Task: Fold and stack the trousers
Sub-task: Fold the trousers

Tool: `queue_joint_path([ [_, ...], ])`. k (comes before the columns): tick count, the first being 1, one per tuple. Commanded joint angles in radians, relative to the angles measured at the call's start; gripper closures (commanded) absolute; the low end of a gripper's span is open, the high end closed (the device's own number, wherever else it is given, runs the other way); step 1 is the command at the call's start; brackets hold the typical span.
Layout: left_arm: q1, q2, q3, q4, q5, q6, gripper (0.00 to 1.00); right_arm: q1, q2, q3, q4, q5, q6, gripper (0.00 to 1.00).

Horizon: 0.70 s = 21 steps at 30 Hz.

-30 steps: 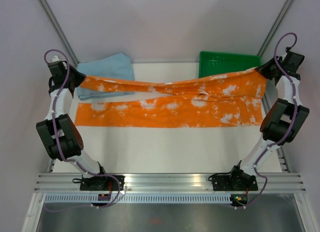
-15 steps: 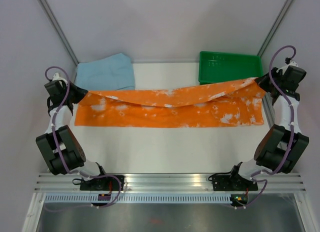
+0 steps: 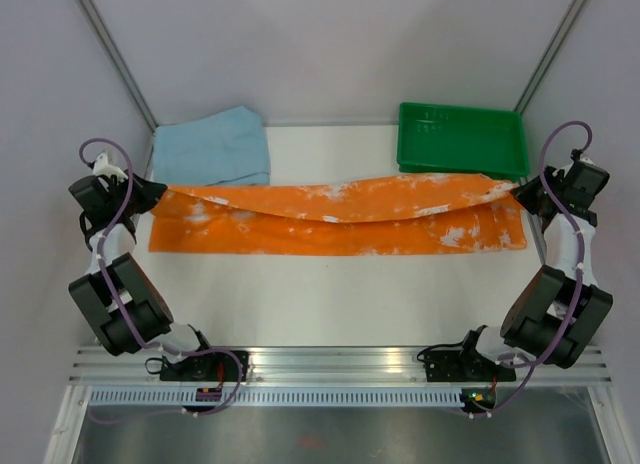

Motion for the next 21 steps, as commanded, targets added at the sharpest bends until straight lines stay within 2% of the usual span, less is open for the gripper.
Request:
queue_joint_path([
  [1, 0.008, -0.064, -0.015, 0.012, 0.023, 0.185, 0.98, -0.026, -0.082, -0.023, -0.02, 0.037, -0.01, 1.0],
  [11, 0.009, 0.043, 0.157, 0.072, 0.079, 0.307, 0.98, -0.044, -0.087, -0.032, -0.038, 0.028, -0.007, 1.0],
  [14, 0.009, 0.063, 0.137, 0.086, 0.133, 0.308, 0.98, -0.044, -0.082, -0.043, -0.046, 0.017, -0.009, 1.0],
  [19, 0.009, 0.084, 0.05, 0.1, 0.043, 0.253, 0.98, -0.048, -0.085, -0.066, -0.046, 0.022, -0.007, 1.0],
  [21, 0.018, 0.09, 0.009, 0.101, 0.005, 0.153, 0.98, -0.048, -0.082, -0.066, -0.049, 0.02, -0.001, 1.0],
])
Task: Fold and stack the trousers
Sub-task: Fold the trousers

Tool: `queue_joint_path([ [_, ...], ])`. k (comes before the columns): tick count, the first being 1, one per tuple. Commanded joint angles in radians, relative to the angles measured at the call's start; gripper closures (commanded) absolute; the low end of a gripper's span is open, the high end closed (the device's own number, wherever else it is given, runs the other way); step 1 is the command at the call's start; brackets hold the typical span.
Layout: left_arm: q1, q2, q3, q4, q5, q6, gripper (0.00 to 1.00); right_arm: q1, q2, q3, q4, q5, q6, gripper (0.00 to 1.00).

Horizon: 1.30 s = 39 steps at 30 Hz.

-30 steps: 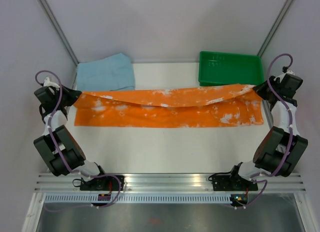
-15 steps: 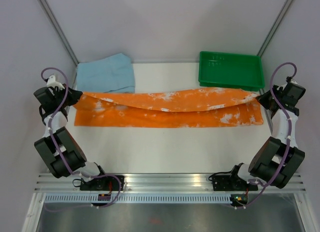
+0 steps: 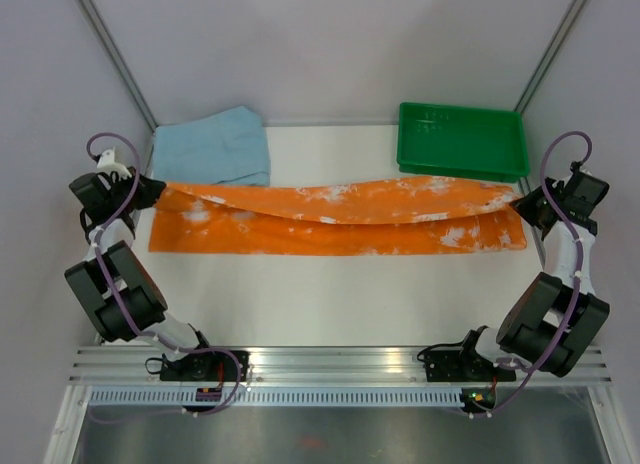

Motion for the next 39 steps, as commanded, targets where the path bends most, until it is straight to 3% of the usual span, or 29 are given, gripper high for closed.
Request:
queue_joint_path([
  [1, 0.041, 0.017, -0.089, 0.106, -0.06, -0.115, 0.98, -0.012, -0.012, -0.005, 0.026, 0.008, 0.01, 1.0],
  [5, 0.098, -0.004, -0.23, 0.349, -0.017, -0.435, 0.98, -0.012, -0.007, -0.015, 0.03, 0.008, 0.039, 1.0],
  [7, 0.107, -0.016, -0.249, 0.353, -0.028, -0.47, 0.98, -0.012, -0.01, -0.035, 0.041, 0.006, 0.05, 1.0],
  [14, 0.11, -0.133, -0.272, 0.166, -0.031, -0.376, 0.98, -0.024, -0.044, -0.106, 0.035, 0.083, 0.074, 1.0],
  [18, 0.111, -0.179, -0.276, -0.025, -0.054, -0.301, 0.98, -0.041, -0.079, -0.162, 0.008, 0.155, 0.123, 1.0],
  [23, 0.111, -0.23, -0.307, -0.099, -0.08, -0.267, 0.98, -0.046, -0.148, -0.215, -0.037, 0.279, 0.168, 1.0],
  [35, 0.11, -0.286, -0.284, -0.253, -0.229, -0.157, 0.98, -0.049, -0.201, -0.35, -0.025, 0.359, 0.116, 1.0],
  [39, 0.11, -0.293, -0.295, -0.248, -0.221, -0.167, 0.98, -0.049, -0.184, -0.364, 0.013, 0.324, 0.094, 0.81],
])
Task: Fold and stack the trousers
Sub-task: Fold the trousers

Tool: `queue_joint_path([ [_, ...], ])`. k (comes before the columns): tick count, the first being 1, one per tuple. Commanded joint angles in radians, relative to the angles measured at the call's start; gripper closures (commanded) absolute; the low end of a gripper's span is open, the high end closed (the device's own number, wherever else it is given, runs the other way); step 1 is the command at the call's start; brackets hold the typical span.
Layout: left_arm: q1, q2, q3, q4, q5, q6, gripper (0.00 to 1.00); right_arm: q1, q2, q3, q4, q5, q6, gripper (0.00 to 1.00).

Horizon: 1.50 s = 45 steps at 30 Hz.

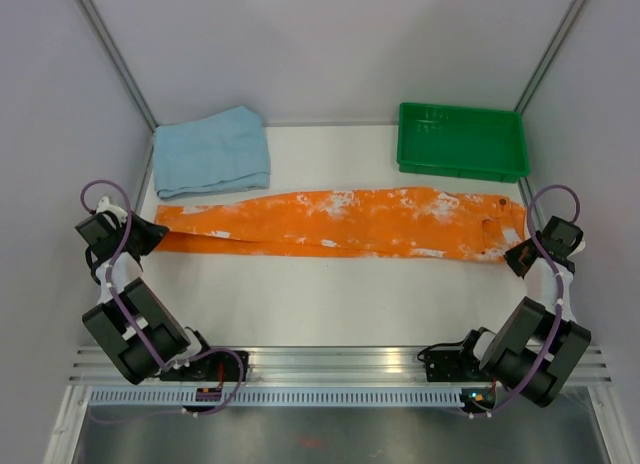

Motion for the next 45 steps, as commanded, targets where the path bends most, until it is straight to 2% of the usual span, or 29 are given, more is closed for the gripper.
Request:
queue_joint_path([
  [1, 0.004, -0.028, 0.009, -0.002, -0.028, 0.034, 0.98, -0.012, 0.0, 0.003, 0.052, 0.015, -0.046, 0.66],
  [4, 0.002, -0.036, 0.015, -0.021, -0.028, 0.013, 0.92, -0.01, 0.04, 0.04, 0.035, -0.015, -0.054, 0.36],
  [5, 0.004, -0.04, 0.016, -0.033, -0.016, 0.008, 0.86, -0.009, 0.054, 0.046, 0.036, -0.025, -0.048, 0.32],
  [6, 0.004, -0.042, 0.016, -0.041, -0.013, 0.001, 0.79, -0.006, 0.06, 0.048, 0.039, -0.051, -0.043, 0.27],
  [7, 0.004, -0.051, 0.018, -0.051, -0.014, -0.003, 0.61, 0.003, 0.063, 0.051, 0.044, -0.06, -0.043, 0.06],
  [8, 0.004, -0.059, 0.018, -0.061, -0.014, -0.003, 0.52, 0.013, 0.066, 0.062, 0.044, -0.065, -0.04, 0.06],
  [12, 0.004, -0.103, 0.045, -0.13, -0.031, -0.001, 0.34, 0.133, 0.094, 0.144, 0.012, -0.036, -0.075, 0.02],
  [14, 0.004, -0.12, 0.07, -0.17, -0.034, -0.007, 0.22, 0.278, 0.129, 0.212, -0.011, -0.008, -0.104, 0.02],
  [16, -0.001, -0.133, 0.084, -0.199, -0.033, -0.039, 0.16, 0.418, 0.155, 0.253, -0.019, 0.021, -0.115, 0.02],
  [18, -0.016, -0.136, 0.098, -0.217, -0.03, -0.067, 0.03, 0.494, 0.18, 0.296, -0.019, 0.024, -0.121, 0.02],
  [19, -0.036, -0.136, 0.101, -0.223, -0.031, -0.067, 0.02, 0.551, 0.181, 0.305, -0.013, 0.03, -0.124, 0.02],
  [20, -0.107, -0.131, 0.117, -0.232, -0.068, -0.055, 0.0, 0.571, 0.177, 0.316, -0.007, 0.04, -0.123, 0.02],
  [22, -0.181, -0.12, 0.137, -0.258, -0.108, -0.035, 0.0, 0.603, 0.171, 0.322, -0.007, 0.029, -0.106, 0.02],
  [23, -0.247, -0.119, 0.157, -0.3, -0.172, -0.021, 0.0, 0.609, 0.158, 0.321, -0.004, 0.024, -0.101, 0.02],
  [26, -0.307, -0.137, 0.142, -0.335, -0.212, -0.056, 0.0, 0.609, 0.116, 0.306, 0.012, 0.001, -0.085, 0.02],
  [28, -0.321, -0.171, 0.099, -0.32, -0.246, -0.102, 0.0, 0.609, 0.079, 0.283, 0.038, -0.006, -0.069, 0.02],
  [33, -0.318, -0.309, -0.086, -0.213, -0.359, -0.408, 0.0, 0.609, 0.011, 0.214, 0.163, -0.106, -0.013, 0.02],
  [37, -0.318, -0.536, -0.241, -0.185, -0.621, -0.683, 0.0, 0.638, 0.016, 0.181, 0.256, -0.218, 0.003, 0.02],
  [40, -0.318, -0.573, -0.229, -0.185, -0.675, -0.633, 0.0, 0.683, 0.025, 0.198, 0.24, -0.224, -0.034, 0.02],
  [42, -0.318, -0.506, -0.203, -0.188, -0.68, -0.615, 0.0, 0.715, 0.031, 0.207, 0.227, -0.223, -0.058, 0.02],
  [45, -0.317, -0.415, -0.22, -0.103, -0.663, -0.645, 0.0, 0.75, 0.04, 0.206, 0.234, -0.221, -0.055, 0.02],
])
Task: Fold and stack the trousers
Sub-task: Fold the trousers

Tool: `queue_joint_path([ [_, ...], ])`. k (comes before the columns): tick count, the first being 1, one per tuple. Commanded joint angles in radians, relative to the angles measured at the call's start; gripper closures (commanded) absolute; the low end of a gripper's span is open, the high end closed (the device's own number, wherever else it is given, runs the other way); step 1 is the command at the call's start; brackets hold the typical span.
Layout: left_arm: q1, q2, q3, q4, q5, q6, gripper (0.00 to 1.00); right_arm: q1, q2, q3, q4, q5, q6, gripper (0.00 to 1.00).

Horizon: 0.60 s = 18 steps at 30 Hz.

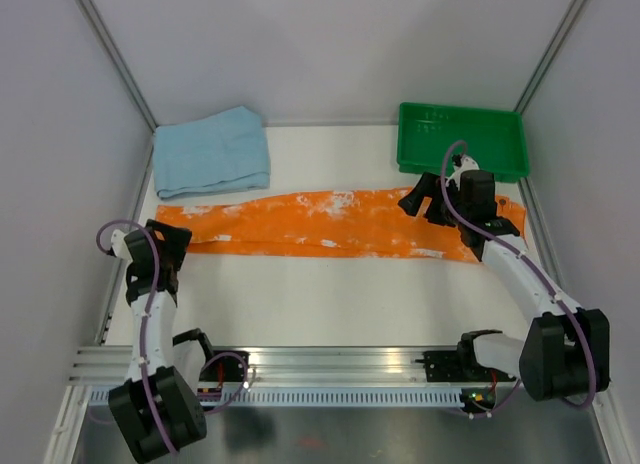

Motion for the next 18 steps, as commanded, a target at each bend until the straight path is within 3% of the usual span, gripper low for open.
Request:
queue_joint_path([
  [1, 0.003, 0.093, -0.007, 0.173, -0.024, -0.096, 0.0, 0.039, 0.021, 0.017, 0.055, -0.03, -0.009, 0.02],
  [9, 0.001, 0.262, 0.012, 0.375, 0.004, -0.17, 0.06, 0.063, 0.076, 0.043, 0.065, -0.043, 0.011, 0.02],
  [18, 0.0, 0.403, -0.001, 0.517, 0.094, -0.219, 0.26, 0.063, 0.15, 0.073, 0.067, -0.04, 0.014, 0.02],
])
